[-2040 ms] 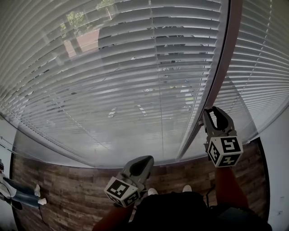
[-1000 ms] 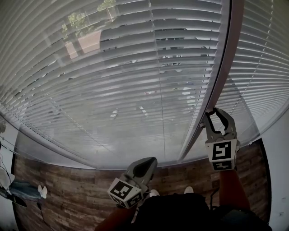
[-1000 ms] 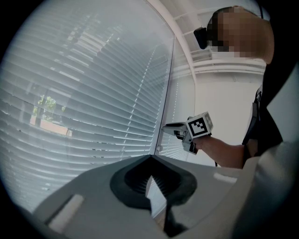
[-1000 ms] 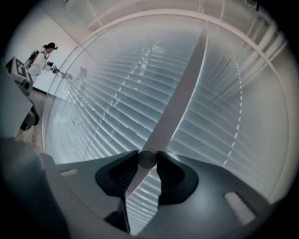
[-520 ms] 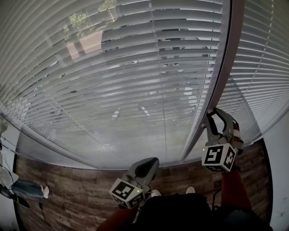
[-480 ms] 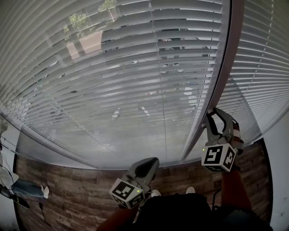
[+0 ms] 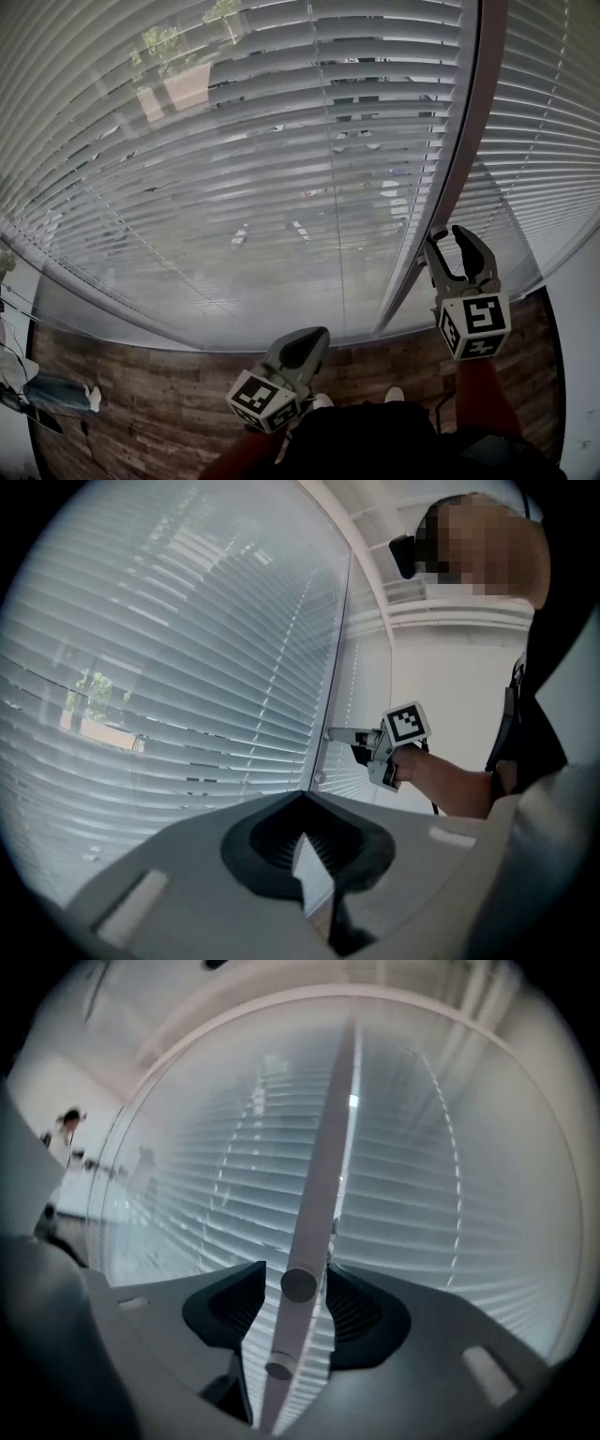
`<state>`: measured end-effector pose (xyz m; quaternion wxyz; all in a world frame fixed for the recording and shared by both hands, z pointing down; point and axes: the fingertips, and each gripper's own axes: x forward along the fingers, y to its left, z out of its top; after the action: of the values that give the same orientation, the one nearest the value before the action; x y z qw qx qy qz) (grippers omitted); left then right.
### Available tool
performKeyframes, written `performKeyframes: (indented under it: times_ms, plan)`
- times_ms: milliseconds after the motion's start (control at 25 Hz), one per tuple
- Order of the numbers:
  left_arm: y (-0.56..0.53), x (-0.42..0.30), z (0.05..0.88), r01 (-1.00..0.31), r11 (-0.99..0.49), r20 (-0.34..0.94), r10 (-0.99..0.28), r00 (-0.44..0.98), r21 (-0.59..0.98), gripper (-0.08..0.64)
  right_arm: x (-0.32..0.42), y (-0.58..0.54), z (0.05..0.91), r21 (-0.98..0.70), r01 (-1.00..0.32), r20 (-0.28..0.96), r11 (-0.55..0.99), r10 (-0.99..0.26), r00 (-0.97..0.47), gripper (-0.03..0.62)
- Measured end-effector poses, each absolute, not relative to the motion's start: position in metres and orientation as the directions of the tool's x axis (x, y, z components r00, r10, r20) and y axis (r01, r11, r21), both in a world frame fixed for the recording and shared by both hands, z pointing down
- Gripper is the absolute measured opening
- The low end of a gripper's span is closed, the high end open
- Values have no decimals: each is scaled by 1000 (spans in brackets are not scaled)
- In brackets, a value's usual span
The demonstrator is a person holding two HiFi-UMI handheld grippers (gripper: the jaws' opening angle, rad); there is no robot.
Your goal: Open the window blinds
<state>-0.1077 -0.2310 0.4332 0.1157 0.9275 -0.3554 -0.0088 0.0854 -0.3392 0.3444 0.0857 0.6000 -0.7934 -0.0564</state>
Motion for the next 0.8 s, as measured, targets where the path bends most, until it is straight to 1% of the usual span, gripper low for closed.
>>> performKeyframes:
  times_ms: [80,160,200,520,800]
  plan:
    - [-231,-106,431,-652,-724,58,-658,751,226,0,87,-340,348,-30,-950,62,311,-948,-312,227]
    - [-230,-103,429,-646,-728,54,-653,755,229,0,88,-343,353,-119,-940,66,320,-942,-329,208]
    - [-229,-103,429,-646,-729,57,-652,756,227,0,87,-344,355,-124,-939,71,319,-941,-330,192]
    - [-226,-106,430,-646,-729,54,-653,756,228,0,90,-346,354,-89,-952,72,294,-951,-301,153]
    - [-227,-107,426,-653,-725,67,-656,752,220,0,90,-346,354,-35,-954,86,297,-950,-299,150]
